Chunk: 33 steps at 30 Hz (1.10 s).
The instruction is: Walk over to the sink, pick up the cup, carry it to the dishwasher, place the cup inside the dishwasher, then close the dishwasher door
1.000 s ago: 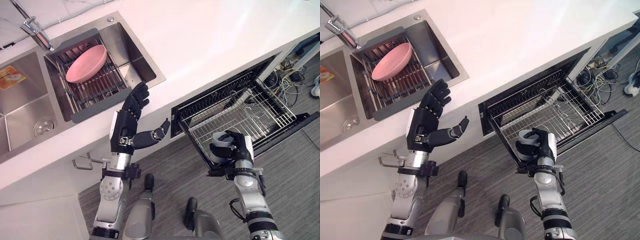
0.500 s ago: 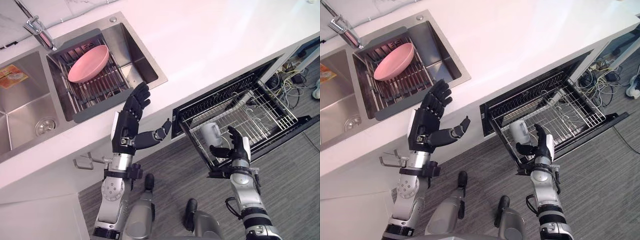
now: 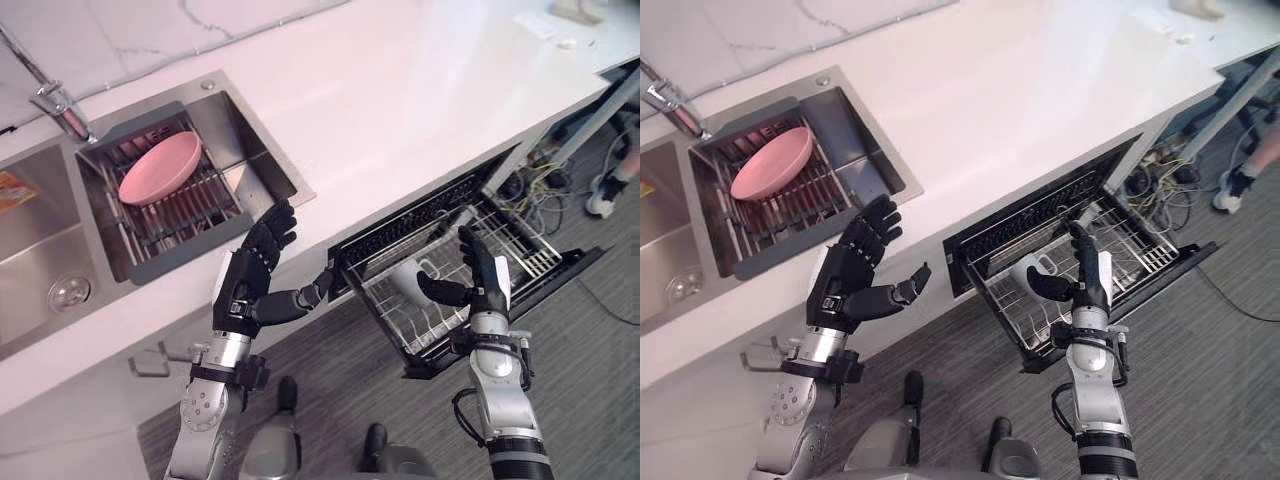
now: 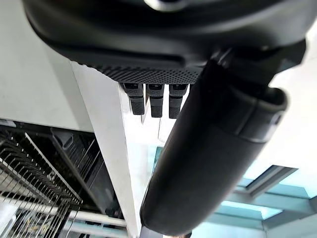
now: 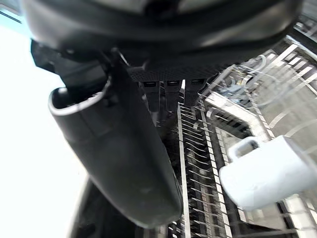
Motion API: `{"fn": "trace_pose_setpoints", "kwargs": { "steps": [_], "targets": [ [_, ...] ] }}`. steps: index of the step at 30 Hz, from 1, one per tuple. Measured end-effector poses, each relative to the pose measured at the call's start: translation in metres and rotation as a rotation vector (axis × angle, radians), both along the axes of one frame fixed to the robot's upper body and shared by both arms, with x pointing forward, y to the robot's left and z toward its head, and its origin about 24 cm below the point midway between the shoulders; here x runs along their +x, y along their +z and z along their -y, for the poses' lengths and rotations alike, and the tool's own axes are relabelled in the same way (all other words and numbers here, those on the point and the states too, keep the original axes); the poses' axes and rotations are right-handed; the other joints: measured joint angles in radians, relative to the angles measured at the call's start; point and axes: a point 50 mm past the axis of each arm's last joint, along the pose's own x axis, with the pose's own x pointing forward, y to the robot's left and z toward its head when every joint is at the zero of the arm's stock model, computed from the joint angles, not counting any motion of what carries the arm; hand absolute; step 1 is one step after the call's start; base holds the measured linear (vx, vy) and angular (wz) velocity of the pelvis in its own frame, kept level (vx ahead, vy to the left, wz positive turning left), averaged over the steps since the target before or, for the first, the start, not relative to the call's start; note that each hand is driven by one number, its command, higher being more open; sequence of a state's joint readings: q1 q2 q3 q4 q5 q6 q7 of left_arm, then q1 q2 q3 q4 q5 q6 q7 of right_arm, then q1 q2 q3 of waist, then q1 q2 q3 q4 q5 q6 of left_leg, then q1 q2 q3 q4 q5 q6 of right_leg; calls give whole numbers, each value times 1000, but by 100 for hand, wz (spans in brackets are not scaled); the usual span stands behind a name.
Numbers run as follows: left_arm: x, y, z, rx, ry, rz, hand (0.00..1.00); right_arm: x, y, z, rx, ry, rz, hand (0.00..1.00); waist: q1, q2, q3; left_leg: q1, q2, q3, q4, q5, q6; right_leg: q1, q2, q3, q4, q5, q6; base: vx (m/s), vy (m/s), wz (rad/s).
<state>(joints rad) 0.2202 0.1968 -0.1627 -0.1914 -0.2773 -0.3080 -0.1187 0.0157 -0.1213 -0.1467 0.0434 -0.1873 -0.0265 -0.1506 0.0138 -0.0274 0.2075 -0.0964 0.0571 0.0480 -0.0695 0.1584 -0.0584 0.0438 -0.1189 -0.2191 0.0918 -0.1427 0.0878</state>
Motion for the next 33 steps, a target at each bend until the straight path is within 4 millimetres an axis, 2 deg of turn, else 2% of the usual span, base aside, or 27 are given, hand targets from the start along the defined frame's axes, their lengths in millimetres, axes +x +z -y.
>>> {"fn": "trace_pose_setpoints", "kwargs": {
  "steps": [5,11,13,15,17,19,25,28,30,33],
  "targets": [
    [0,-14,-4,12,-6,-89,90,-8,0,-3,3,45,-3,90,-13,-4,-50,41,-9,29,0,-13,5,29,-12,28,-8,4,7,-2,21,-16],
    [-9,-27,-3,19,-18,-171,90,-7,-4,-20,6,158,-30,90,-29,-4,-87,71,-9,34,0,-19,10,51,-13,39,-8,4,8,-45,8,-5],
    [-15,-42,1,37,-55,-254,90,-6,-4,-23,7,178,-33,90,-30,-2,-99,75,-9,34,0,-19,10,54,-13,41,-7,5,8,-12,0,-2],
    [-31,-77,8,71,-99,-439,90,-6,-2,-26,6,192,-24,90,-33,-3,-106,83,-10,35,0,-19,10,61,-13,42,-7,5,7,-16,-2,-1],
    [-48,-100,12,103,-126,-577,90,-6,2,-25,-3,193,-10,90,-33,-3,-106,86,-9,33,0,-18,10,64,-12,41,-7,5,7,-33,-6,0],
    [-56,-106,12,112,-129,-620,90,-6,3,-23,-18,194,-6,90,-31,-3,-107,87,-10,29,0,-18,11,66,-12,40,-7,5,6,-14,-3,2],
    [-53,-103,10,112,-121,-600,90,-5,9,-20,-20,200,14,90,-28,0,-141,89,-12,21,0,-16,13,73,-13,33,-7,6,5,-12,-4,3],
    [-53,-104,11,121,-117,-600,90,-4,18,-19,-32,214,52,90,-28,-1,-144,93,-12,21,1,-16,13,77,-13,33,-5,6,5,0,0,0],
    [-55,-112,9,131,-94,-625,90,-2,24,-21,-53,240,68,90,-28,0,-145,93,-12,18,1,-16,13,78,-12,30,-5,6,4,-17,-5,3],
    [-64,-137,-4,158,15,-743,90,0,32,-21,-78,256,104,90,-28,3,-149,76,-16,-18,1,-13,14,83,-11,-4,-8,4,2,-41,-21,32]
  ]
}}
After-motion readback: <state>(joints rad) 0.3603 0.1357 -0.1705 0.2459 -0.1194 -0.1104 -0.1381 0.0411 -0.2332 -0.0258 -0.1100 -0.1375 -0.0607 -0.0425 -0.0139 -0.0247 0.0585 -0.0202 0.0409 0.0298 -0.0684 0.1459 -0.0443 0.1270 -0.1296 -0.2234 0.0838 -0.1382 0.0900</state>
